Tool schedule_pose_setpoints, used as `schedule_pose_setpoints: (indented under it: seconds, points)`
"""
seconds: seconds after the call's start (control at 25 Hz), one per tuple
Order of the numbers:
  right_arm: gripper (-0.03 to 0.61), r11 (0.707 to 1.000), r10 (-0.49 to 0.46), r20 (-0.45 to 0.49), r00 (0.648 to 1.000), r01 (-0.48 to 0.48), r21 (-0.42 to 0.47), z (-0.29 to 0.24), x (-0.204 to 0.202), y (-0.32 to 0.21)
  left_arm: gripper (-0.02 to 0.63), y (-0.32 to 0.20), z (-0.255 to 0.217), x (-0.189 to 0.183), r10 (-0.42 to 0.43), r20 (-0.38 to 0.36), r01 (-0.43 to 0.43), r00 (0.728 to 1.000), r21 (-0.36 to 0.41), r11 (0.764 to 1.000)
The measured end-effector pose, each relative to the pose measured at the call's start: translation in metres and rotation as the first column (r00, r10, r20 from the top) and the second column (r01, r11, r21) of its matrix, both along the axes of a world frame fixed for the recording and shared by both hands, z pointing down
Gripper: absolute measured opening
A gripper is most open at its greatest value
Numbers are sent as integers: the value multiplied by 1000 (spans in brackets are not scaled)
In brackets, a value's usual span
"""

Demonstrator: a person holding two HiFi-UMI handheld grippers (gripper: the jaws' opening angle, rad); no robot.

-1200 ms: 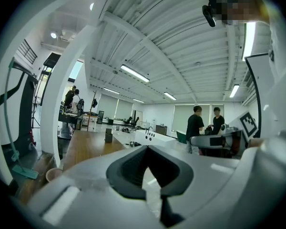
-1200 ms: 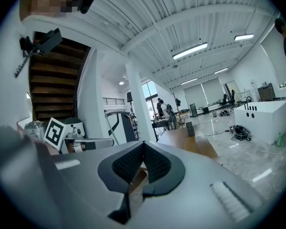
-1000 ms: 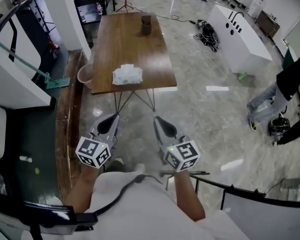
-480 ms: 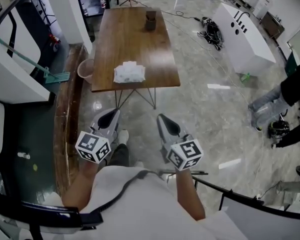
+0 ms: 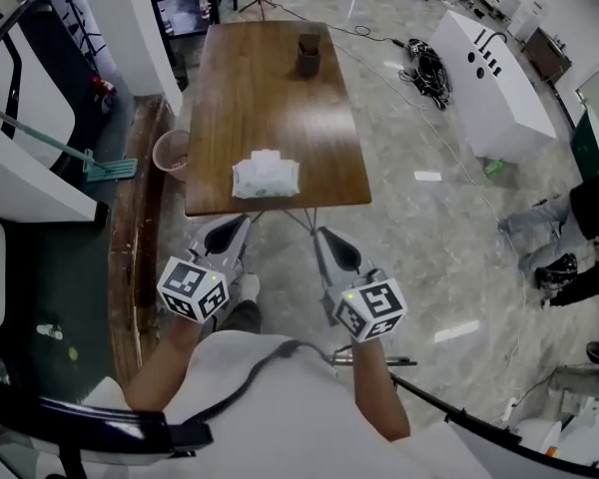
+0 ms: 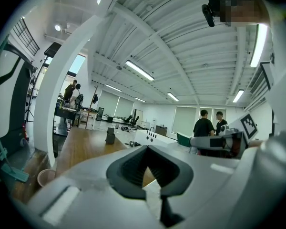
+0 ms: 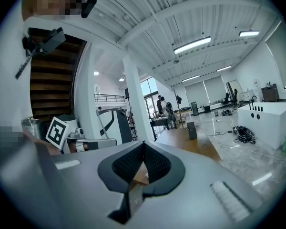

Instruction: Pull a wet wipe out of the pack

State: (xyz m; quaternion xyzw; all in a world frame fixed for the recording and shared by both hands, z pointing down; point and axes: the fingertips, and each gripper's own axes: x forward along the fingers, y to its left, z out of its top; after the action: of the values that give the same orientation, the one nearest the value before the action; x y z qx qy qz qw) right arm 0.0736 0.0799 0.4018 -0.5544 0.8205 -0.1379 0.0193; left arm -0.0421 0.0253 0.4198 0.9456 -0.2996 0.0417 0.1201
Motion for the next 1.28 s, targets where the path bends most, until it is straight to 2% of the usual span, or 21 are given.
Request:
schedule_pose_setpoints:
  seconds: [0.36,0.76,1.0,1.28]
  points:
    - [8,1000,8,0,1000,-8,-11,-5,1,-85,4,-79,-4,14,81,20,-80,997,-6,997]
    - [8,998,54,-19,998,-54,-17,1,0,-149,3,-150,1,7,146,23,-145,989,-35,989]
    - [8,996,74,-63,995,-77,-50,15,-7,-173,4,-180,14,5,193,27,-193,981,-31,981]
    - [8,993,75,-48,996,-79,-87,30,-19,-188,3,-197,21,3,230,9,-230,973,-50,972]
